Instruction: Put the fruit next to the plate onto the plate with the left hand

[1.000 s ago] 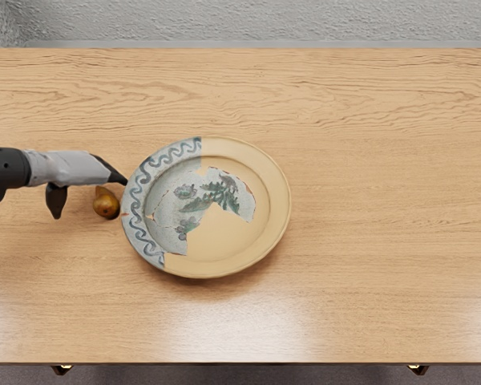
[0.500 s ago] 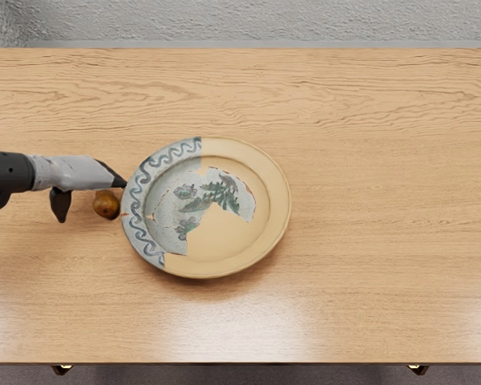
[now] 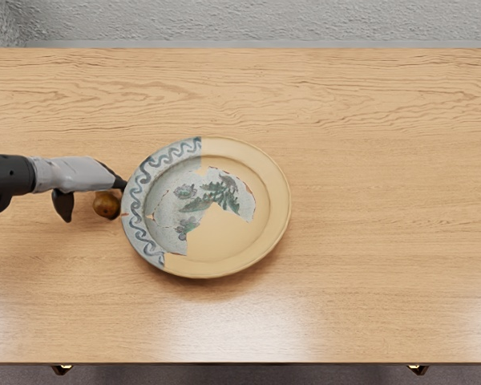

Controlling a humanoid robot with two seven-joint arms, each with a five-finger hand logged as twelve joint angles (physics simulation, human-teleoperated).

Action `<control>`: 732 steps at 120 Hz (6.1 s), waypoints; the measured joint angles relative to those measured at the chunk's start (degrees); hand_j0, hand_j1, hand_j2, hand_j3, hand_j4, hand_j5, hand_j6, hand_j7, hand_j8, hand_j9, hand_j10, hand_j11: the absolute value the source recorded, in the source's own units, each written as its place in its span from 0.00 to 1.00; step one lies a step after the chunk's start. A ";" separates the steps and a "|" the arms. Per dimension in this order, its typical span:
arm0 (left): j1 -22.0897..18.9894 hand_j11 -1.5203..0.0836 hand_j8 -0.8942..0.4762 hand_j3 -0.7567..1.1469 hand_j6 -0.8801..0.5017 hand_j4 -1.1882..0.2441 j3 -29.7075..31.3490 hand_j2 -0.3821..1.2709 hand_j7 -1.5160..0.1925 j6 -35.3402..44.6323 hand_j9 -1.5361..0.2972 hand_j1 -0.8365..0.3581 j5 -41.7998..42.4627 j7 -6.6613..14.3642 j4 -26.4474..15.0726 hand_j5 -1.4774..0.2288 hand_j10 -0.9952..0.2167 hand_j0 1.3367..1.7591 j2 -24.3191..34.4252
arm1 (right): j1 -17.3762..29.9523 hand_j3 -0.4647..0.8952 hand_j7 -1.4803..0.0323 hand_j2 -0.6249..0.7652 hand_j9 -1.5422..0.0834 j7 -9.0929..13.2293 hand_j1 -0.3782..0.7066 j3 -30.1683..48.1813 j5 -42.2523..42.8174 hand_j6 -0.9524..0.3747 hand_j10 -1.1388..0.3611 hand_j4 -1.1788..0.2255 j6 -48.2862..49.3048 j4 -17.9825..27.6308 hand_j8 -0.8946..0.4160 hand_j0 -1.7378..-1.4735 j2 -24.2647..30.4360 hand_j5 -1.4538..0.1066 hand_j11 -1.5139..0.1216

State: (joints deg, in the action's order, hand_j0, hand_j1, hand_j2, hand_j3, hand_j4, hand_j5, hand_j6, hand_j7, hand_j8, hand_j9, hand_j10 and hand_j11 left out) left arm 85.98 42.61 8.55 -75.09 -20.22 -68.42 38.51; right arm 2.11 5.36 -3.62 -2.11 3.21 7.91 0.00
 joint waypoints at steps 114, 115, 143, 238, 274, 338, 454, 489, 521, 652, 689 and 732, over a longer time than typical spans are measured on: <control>-2.91 0.66 0.39 0.40 0.37 0.56 -0.55 0.28 0.61 5.09 0.58 0.63 0.46 -0.05 0.28 0.59 0.52 0.76 0.69 | 0.00 0.34 0.96 0.45 0.93 0.00 0.05 0.01 0.00 0.70 0.74 0.82 -0.01 0.00 0.66 0.30 0.00 0.91 0.91; -2.96 0.66 0.39 0.40 0.37 0.56 -0.55 0.28 0.61 5.12 0.58 0.63 0.44 -0.06 0.28 0.59 0.52 0.76 0.69 | 0.00 0.34 0.96 0.45 0.93 0.00 0.05 0.01 0.00 0.70 0.74 0.82 -0.02 0.00 0.66 0.30 0.00 0.91 0.91; -3.35 0.65 0.38 0.40 0.37 0.56 -0.67 0.28 0.60 5.46 0.57 0.62 0.15 -0.08 0.26 0.58 0.51 0.76 0.38 | 0.00 0.34 0.96 0.45 0.93 0.00 0.05 0.01 0.00 0.70 0.74 0.82 0.02 0.00 0.66 0.30 0.00 0.91 0.91; -4.94 0.57 0.31 0.40 0.35 0.48 -2.00 0.29 0.50 5.77 0.51 0.52 0.44 0.06 1.39 0.51 0.43 0.76 -0.36 | 0.00 0.34 0.96 0.45 0.93 0.00 0.05 -0.01 0.00 0.70 0.74 0.82 0.02 0.00 0.66 0.30 0.00 0.91 0.91; -5.07 0.54 0.29 0.40 0.29 0.35 -2.68 0.29 0.50 5.62 0.48 0.49 1.12 0.17 1.44 0.48 0.41 0.76 -0.44 | 0.00 0.34 0.96 0.45 0.93 0.00 0.05 0.01 0.00 0.70 0.74 0.82 0.01 0.00 0.66 0.30 0.00 0.91 0.91; -5.67 0.47 0.27 0.40 0.26 0.33 -3.29 0.33 0.43 5.78 0.42 0.47 4.00 1.74 1.76 0.41 0.35 0.76 -1.18 | 0.00 0.34 0.96 0.45 0.93 0.00 0.05 -0.01 0.00 0.70 0.74 0.82 0.02 0.00 0.66 0.30 0.00 0.91 0.91; -4.56 0.28 0.37 0.40 0.40 0.49 -3.87 0.43 0.26 4.54 0.26 0.39 4.92 -0.09 1.29 0.23 0.34 0.75 1.63 | 0.00 0.34 0.96 0.45 0.93 0.00 0.05 0.00 0.00 0.70 0.74 0.82 0.00 0.00 0.66 0.30 0.00 0.91 0.91; -3.23 0.29 0.35 0.40 0.39 0.49 -4.13 0.42 0.26 4.43 0.27 0.40 5.78 -0.21 1.17 0.22 0.28 0.75 3.93 | 0.00 0.34 0.96 0.45 0.93 0.00 0.05 0.01 0.00 0.70 0.74 0.82 0.00 0.00 0.66 0.30 0.00 0.91 0.91; 1.49 0.30 0.31 0.40 0.34 0.45 -6.08 0.46 0.27 -0.88 0.27 0.40 8.86 -0.19 -1.06 0.23 0.22 0.75 6.68 | 0.00 0.34 0.96 0.45 0.93 0.00 0.05 0.01 0.00 0.70 0.74 0.82 0.00 0.00 0.66 0.30 0.00 0.91 0.91; 12.53 0.31 0.16 0.40 0.28 0.33 -6.31 0.62 0.29 -11.24 0.28 0.34 19.89 -0.02 -9.98 0.26 0.19 0.76 0.78 | 0.00 0.34 0.96 0.45 0.93 0.00 0.05 0.01 0.00 0.70 0.74 0.82 0.02 0.00 0.66 0.30 0.00 0.91 0.91; 12.54 0.44 0.22 0.40 0.30 0.40 -6.30 0.45 0.41 -12.71 0.39 0.43 21.76 0.43 -9.97 0.38 0.31 0.76 -1.16 | 0.00 0.34 0.96 0.45 0.93 0.00 0.05 0.01 0.00 0.70 0.74 0.82 0.02 0.00 0.66 0.30 0.00 0.91 0.91; 13.27 0.77 0.49 0.40 0.50 0.68 -6.55 0.28 0.72 -15.53 0.68 0.78 31.04 0.45 -9.92 0.70 0.64 0.76 -0.80 | 0.00 0.34 0.96 0.45 0.93 0.00 0.05 0.01 0.00 0.70 0.74 0.82 0.01 0.00 0.66 0.30 0.00 0.91 0.91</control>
State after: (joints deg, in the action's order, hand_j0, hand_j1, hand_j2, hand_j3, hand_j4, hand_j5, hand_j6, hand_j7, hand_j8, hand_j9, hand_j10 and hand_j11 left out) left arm 99.25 36.06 -6.98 -44.05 -19.77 -78.34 37.71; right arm 2.11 5.36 -3.61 -2.11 3.22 7.91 0.00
